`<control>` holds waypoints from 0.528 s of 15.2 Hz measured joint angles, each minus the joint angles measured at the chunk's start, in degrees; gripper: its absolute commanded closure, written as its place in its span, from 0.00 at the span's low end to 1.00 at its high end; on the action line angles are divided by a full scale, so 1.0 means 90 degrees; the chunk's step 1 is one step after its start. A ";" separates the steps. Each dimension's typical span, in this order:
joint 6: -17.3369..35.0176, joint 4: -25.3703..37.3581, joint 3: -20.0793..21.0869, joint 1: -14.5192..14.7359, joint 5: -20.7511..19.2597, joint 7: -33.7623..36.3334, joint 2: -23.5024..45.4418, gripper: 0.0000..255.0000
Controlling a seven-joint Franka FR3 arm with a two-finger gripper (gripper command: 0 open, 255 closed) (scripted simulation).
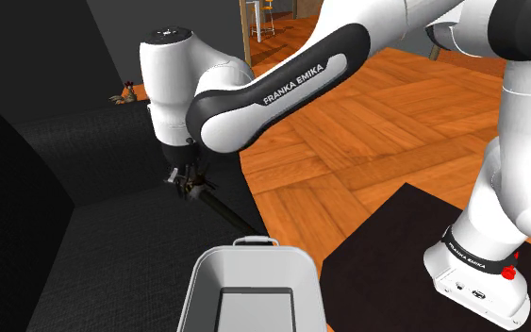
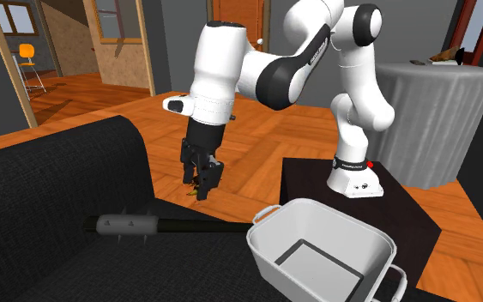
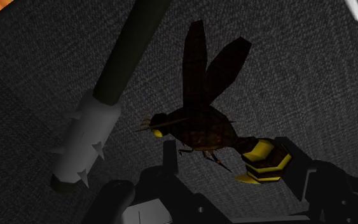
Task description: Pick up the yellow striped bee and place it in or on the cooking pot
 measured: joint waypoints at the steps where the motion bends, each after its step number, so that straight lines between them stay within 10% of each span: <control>1: 0.0038 -0.0154 0.0031 0.0036 0.0008 0.0086 -0.0111 1.00; 8: 0.0291 -0.1365 0.0332 0.0381 0.0098 0.0853 -0.1017 1.00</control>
